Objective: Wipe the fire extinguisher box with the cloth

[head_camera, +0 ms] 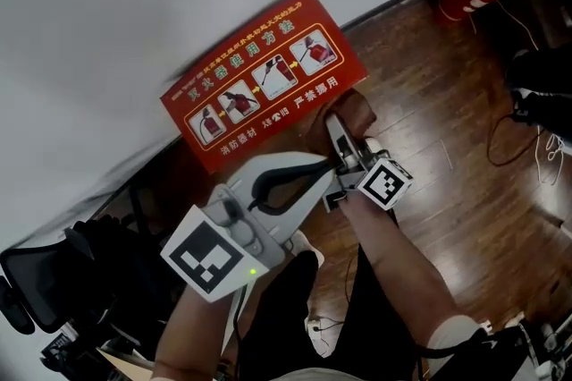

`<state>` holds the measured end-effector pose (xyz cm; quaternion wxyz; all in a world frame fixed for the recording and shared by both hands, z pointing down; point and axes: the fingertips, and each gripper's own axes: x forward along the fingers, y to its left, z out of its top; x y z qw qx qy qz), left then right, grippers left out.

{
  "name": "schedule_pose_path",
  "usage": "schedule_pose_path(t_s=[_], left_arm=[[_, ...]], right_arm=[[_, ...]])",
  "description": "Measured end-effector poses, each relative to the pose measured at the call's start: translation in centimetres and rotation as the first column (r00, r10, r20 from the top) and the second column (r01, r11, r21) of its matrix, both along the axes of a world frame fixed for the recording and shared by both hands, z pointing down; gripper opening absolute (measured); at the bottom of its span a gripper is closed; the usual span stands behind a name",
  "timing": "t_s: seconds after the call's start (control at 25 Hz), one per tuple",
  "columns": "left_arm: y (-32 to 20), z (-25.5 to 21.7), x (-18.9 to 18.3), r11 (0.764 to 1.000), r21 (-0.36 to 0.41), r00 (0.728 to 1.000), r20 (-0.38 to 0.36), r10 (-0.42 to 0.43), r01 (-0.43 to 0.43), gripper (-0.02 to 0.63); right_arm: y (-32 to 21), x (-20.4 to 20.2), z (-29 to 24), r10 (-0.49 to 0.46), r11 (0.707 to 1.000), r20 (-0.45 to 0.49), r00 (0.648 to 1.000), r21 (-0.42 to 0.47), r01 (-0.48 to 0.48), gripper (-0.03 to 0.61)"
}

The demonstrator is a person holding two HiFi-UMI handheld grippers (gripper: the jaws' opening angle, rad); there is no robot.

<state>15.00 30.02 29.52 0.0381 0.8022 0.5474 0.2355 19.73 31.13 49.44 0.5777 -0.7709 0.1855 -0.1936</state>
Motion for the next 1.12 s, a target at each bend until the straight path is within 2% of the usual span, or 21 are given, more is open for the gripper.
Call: schedule_pose_path(t_s=[0.16,0.36,0.52,0.68,0.92,1.12], left_arm=[[-1.9,2.1,-1.4,1.0,0.002,1.0,0.01,-0.007,0.007,-0.002],[-4.0,4.1,-3.0,0.999,-0.032,0.999,0.02,-0.032,0.032,-0.002],[-5.2,6.0,-4.3,0.999,-0.036,0.999,0.035,-0.034,0.035,-0.002],[-6.5,8.1,-5.2,0.998,-0.046,0.997,0.066,-0.045,0.048,-0.002],[-9.0,11.1,-6.0,0.995,-0.067,0.994,0.082,-0.073,0.079,-0.002],[-10.3,13.4,-5.8,0.994,-0.058,0.993,0.07,-0.091,0.096,-0.002]], right_arm=[[-1.0,1.0,2.4,0.065,0.998,0.0,0.998,0.008,-0.065,0.046],[-1.3,2.2,6.4,0.096,0.995,0.024,0.995,-0.028,-0.095,0.046],[-0.6,1.6,11.3,0.125,0.99,0.152,0.98,-0.09,-0.112,0.046],[-1.2,1.8,15.3,0.107,0.99,0.184,0.977,-0.111,-0.087,0.046],[-1.6,2.2,23.6,0.099,0.984,0.283,0.954,-0.173,-0.051,0.046],[-1.1,2.0,29.4,0.055,0.971,0.369,0.928,-0.237,0.037,0.046]])
